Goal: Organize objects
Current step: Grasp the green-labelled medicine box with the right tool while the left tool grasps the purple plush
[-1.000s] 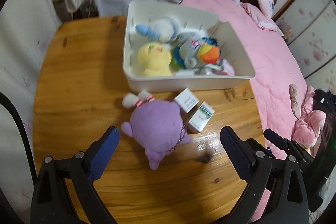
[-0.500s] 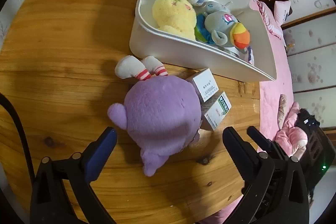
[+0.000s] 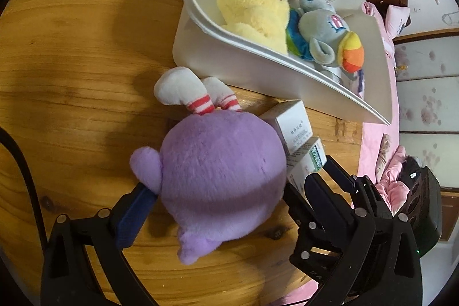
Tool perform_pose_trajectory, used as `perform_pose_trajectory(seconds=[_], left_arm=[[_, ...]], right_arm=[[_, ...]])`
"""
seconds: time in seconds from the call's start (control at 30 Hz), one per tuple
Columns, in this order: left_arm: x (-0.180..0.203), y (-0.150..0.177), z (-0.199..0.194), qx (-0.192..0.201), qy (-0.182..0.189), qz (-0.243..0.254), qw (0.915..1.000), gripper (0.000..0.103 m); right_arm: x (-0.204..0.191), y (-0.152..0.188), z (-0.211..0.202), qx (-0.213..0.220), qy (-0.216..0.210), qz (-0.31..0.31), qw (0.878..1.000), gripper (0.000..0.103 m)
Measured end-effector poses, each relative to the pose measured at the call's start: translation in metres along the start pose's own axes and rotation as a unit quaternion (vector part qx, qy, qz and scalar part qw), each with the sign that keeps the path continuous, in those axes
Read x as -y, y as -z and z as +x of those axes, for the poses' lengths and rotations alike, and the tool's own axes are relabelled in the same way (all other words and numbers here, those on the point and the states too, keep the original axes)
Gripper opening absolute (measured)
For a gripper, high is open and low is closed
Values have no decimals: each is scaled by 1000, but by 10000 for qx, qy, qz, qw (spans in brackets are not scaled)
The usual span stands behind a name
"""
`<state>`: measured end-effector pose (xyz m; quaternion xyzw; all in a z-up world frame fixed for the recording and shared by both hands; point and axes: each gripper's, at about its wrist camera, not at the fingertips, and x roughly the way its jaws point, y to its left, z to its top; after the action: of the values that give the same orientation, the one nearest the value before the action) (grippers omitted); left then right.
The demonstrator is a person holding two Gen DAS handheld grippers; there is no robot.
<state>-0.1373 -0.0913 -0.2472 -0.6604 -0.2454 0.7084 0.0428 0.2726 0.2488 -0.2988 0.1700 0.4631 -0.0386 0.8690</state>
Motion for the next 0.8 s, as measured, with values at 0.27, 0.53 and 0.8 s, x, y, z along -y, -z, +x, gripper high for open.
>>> perform_pose_trajectory(seconds=[0.27, 0.53, 0.8], left_arm=[[-3, -2, 9, -176, -101, 72, 9998, 101], [-4, 3, 8, -128, -205, 179, 9995, 91], [-6, 10, -7, 148, -345, 391, 9985, 78]], right_arm=[[3, 2, 19, -120, -6, -101, 9999, 71], [2, 9, 11, -17, -52, 67, 10000, 63], [2, 24, -11, 132, -85, 374, 9992, 63]])
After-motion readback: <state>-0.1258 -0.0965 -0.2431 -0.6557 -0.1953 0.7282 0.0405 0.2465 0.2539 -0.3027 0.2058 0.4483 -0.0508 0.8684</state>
